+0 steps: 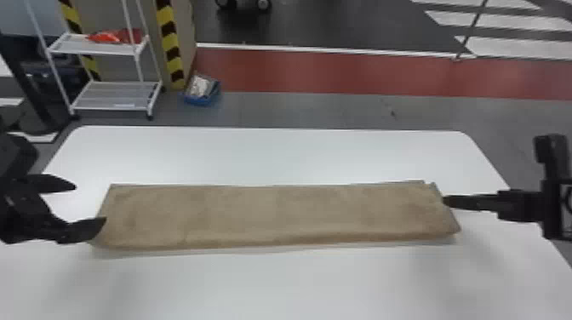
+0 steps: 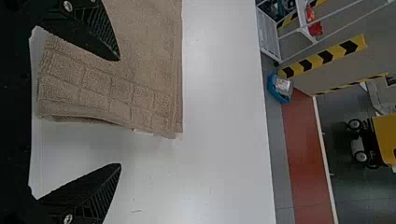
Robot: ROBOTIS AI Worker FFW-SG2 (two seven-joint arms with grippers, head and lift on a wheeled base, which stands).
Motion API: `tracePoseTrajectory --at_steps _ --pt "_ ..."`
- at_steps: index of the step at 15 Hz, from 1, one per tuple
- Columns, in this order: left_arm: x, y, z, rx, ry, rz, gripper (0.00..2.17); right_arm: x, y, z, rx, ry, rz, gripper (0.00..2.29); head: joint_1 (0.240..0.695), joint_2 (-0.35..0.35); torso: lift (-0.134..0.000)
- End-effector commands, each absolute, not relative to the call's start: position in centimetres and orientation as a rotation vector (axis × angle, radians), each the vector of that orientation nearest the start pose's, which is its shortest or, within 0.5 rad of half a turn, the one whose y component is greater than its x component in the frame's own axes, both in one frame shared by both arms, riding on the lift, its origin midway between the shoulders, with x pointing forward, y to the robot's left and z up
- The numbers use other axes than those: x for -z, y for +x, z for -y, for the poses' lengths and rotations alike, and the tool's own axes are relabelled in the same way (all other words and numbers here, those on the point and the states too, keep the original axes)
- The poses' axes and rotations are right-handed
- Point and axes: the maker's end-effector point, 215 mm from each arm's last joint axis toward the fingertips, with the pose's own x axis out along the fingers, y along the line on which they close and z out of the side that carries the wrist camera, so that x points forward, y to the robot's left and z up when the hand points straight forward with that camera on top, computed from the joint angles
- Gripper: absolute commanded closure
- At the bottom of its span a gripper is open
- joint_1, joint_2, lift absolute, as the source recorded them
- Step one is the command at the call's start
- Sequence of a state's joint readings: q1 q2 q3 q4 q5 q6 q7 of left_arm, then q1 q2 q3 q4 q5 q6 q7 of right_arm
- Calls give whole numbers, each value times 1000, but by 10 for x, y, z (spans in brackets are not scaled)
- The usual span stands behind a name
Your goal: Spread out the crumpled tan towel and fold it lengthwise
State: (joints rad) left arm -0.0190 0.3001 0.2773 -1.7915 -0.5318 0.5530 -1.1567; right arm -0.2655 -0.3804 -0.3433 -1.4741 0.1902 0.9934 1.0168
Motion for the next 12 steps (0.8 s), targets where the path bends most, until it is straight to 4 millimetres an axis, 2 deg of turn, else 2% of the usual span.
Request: tracePoseTrajectory --at_steps 1,10,12 --pt "402 505 -367 548 413 -663 19 414 535 428 -341 159 -776 76 695 -71 -120" --pt "406 507 -360 539 401 -658 19 413 538 429 -334 138 -773 76 695 -73 -120" --pt "410 509 -360 541 405 -661 19 414 540 422 -340 136 -774 76 695 -72 -120"
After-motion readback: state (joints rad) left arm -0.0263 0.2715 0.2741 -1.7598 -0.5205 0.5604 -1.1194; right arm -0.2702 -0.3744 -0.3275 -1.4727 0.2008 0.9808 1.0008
